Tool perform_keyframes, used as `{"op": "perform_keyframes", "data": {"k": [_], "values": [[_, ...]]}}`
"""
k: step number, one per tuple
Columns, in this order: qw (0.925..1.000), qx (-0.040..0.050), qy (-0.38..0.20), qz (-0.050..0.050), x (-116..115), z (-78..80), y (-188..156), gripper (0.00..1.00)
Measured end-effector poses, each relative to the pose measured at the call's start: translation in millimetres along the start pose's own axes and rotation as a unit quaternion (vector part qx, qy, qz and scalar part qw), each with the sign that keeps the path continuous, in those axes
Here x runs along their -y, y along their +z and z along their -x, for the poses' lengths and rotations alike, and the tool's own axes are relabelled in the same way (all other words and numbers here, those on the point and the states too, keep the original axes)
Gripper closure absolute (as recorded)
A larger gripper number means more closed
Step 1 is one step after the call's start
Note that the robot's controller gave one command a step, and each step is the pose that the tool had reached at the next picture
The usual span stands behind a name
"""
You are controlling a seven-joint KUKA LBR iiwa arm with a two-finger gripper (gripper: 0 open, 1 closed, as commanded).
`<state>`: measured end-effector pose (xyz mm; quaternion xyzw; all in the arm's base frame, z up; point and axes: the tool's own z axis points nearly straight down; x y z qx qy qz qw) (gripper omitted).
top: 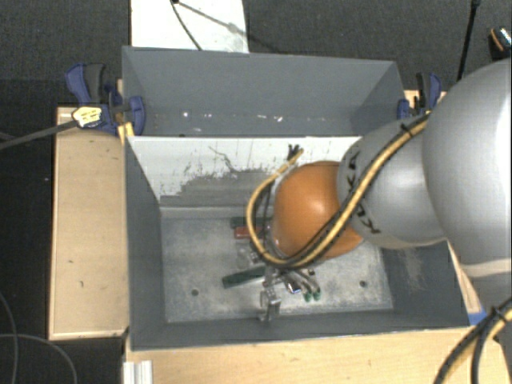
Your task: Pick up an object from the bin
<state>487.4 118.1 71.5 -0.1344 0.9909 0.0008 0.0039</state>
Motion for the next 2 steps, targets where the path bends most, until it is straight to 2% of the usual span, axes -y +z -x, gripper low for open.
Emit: {"op": "perform_keyframes", "data": {"k": [1, 2], "values": [[1.0, -0.0024, 0.004, 0.0, 0, -1.5, 1, 1.0], [0.9999, 0.0017, -0.014, 0.0, -1, 13.3, -157, 1.0]]}}
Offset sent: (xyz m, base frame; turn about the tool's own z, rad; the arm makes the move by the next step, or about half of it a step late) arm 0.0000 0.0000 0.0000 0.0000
